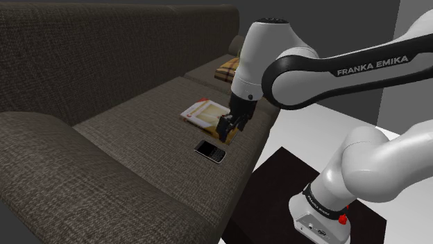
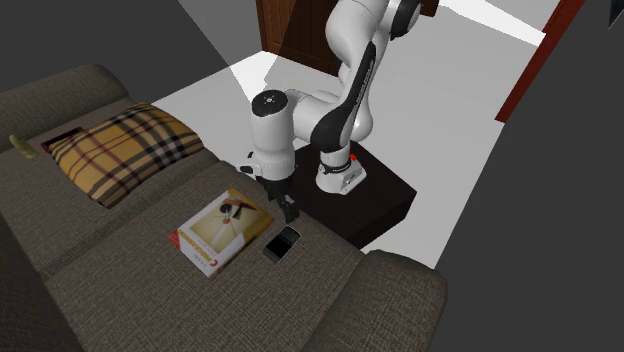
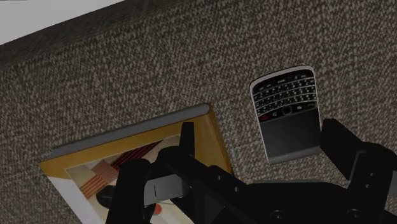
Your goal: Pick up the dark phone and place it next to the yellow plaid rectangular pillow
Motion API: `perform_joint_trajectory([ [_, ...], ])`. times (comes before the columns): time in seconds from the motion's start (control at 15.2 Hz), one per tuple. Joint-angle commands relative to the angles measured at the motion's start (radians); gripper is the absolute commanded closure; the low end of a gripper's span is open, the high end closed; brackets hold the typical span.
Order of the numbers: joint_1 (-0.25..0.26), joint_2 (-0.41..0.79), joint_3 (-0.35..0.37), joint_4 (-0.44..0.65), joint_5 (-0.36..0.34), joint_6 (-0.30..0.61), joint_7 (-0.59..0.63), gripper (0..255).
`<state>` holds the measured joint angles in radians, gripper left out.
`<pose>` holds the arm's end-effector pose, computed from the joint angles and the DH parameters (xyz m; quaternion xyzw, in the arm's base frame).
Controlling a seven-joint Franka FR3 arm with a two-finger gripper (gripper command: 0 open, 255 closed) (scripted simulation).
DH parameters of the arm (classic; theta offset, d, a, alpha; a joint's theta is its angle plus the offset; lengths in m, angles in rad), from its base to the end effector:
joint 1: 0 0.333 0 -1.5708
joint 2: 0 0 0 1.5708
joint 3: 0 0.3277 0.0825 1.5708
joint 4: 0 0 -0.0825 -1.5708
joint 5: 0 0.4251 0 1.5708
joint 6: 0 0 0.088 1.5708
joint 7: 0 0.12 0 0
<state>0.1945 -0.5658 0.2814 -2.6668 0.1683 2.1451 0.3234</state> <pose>0.3532 0.1822 0.3856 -0.9998 -0.0116 -0.0164 0.0029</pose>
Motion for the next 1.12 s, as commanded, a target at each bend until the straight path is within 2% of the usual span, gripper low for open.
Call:
perform_joint_trajectory([
  [0.0, 0.017, 0.052, 0.03, -0.003, 0.015, 0.054, 0.017, 0],
  [0.2, 0.036, 0.123, 0.07, -0.003, 0.029, 0.122, 0.043, 0],
  [0.66, 0.029, 0.208, 0.092, -0.049, 0.025, 0.253, 0.052, 0],
  [1.06, 0.029, 0.208, 0.092, -0.049, 0.025, 0.253, 0.052, 0],
])
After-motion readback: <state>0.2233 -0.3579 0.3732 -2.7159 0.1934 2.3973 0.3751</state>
